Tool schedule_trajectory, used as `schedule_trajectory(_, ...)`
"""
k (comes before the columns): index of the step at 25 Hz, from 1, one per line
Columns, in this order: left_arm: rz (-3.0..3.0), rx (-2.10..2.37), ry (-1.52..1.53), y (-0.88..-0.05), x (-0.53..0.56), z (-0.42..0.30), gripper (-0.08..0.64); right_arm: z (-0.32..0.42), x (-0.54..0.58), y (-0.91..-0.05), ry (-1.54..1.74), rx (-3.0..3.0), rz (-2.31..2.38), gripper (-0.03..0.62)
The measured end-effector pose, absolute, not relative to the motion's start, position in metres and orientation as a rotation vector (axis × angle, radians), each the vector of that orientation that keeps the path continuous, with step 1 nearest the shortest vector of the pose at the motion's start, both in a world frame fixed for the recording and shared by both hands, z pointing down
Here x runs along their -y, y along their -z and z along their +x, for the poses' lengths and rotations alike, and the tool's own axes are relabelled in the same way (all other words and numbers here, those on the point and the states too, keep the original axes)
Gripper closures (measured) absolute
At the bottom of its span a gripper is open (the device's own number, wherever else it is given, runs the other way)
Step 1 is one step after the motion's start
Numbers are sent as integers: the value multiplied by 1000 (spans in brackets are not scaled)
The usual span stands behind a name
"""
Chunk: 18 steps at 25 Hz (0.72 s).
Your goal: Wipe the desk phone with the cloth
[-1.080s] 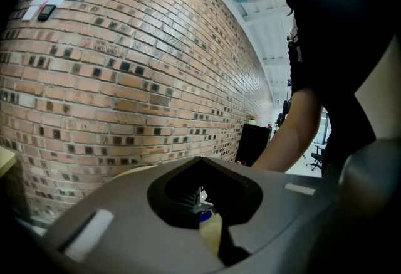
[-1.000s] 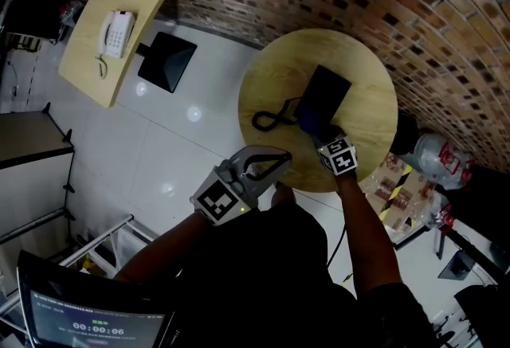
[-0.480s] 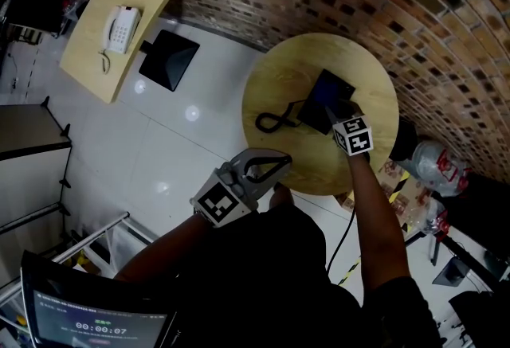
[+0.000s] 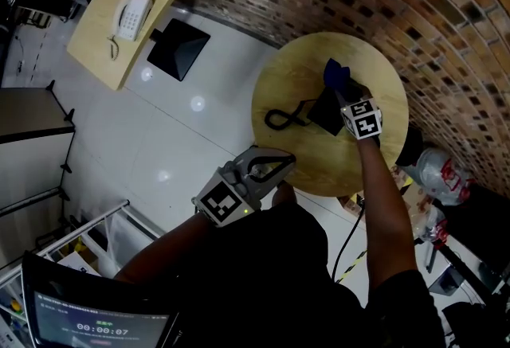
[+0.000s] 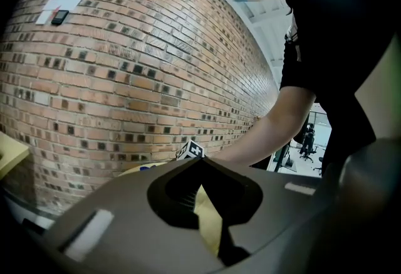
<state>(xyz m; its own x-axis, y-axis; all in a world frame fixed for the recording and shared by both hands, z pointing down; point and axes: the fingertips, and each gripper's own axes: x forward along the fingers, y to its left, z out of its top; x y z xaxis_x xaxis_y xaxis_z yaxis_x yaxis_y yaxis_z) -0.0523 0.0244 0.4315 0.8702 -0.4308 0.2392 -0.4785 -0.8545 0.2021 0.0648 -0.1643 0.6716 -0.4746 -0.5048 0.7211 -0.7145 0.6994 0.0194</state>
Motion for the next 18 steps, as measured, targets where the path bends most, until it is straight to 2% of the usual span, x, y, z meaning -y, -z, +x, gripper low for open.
schedule_trajectory(10, 2803, 671, -270, -430, -29, -43, 555, 13, 53, -713, -468, 2191, 707, 500)
schedule_trajectory(18, 2809, 637, -278, -433, -23, -42, 554, -4, 11, -731, -596, 2204, 658, 500)
